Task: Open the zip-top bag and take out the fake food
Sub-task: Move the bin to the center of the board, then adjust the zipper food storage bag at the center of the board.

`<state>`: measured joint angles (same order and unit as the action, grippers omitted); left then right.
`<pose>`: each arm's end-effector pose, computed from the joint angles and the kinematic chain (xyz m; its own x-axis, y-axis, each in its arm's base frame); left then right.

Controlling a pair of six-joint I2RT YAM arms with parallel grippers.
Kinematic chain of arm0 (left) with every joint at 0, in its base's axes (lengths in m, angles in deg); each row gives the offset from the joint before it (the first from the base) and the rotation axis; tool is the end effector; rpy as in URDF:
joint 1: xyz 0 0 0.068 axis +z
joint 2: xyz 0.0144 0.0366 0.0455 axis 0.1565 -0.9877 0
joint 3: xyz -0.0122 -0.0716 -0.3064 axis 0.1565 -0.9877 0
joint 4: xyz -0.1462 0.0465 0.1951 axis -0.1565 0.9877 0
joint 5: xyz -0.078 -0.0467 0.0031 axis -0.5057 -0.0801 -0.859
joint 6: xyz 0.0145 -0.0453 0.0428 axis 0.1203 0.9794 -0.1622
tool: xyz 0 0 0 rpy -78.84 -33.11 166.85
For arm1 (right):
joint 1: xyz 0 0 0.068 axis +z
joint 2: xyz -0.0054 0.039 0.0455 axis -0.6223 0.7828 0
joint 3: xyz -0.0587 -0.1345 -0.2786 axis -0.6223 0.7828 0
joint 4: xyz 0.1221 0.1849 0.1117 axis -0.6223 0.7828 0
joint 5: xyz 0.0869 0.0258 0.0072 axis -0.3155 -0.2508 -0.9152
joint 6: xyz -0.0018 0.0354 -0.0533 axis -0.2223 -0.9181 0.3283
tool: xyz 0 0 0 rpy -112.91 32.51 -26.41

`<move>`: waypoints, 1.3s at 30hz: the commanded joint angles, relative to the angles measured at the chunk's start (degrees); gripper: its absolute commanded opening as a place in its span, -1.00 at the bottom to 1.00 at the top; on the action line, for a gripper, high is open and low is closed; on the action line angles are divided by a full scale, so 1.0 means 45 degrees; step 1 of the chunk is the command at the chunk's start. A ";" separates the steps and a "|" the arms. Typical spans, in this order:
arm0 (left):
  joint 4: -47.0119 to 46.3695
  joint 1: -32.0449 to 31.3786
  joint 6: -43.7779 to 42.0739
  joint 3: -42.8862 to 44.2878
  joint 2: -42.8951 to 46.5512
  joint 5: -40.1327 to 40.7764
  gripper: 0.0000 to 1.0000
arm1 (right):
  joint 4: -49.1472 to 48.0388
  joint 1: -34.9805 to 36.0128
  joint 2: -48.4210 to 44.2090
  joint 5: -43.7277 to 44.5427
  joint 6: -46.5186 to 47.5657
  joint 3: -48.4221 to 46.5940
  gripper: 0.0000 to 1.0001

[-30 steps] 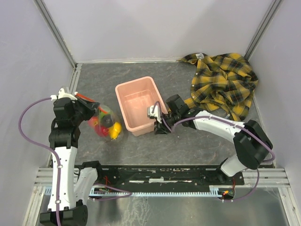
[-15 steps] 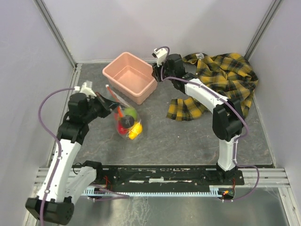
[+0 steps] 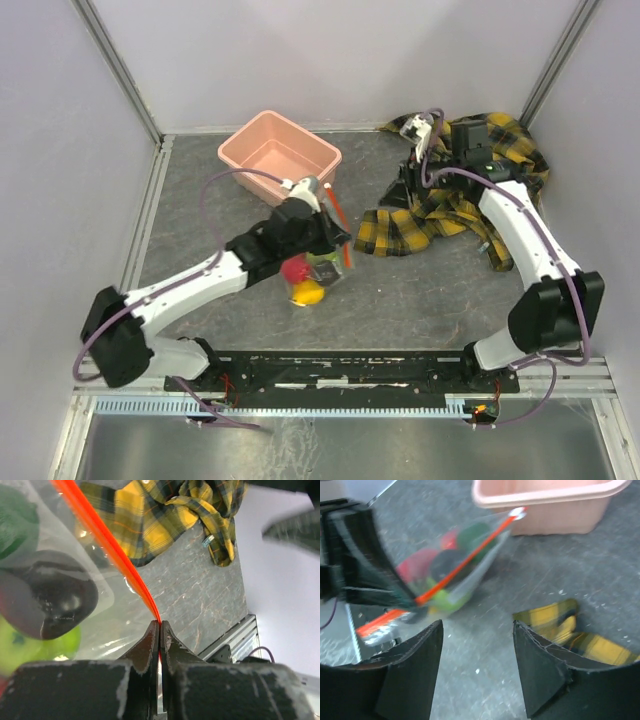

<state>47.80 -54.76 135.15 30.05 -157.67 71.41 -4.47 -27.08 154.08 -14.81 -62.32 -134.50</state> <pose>0.1912 -0.1965 0.3407 -0.7450 -0.3214 -0.5846 0.2345 0.6942 -0.6805 0.3189 0.1033 0.3891 -0.5192 -0.1880 -0.8337 -0.7861 0.4880 0.3794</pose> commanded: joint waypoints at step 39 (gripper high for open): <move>-0.2511 -0.2297 0.1098 0.4971 -0.4405 0.4171 0.14 | -0.3137 -0.0924 -0.6373 0.1029 0.0116 0.6699 -0.97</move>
<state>38.49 -64.71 145.38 54.27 -184.56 89.03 -21.89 -30.38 126.34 -1.72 -66.96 -100.63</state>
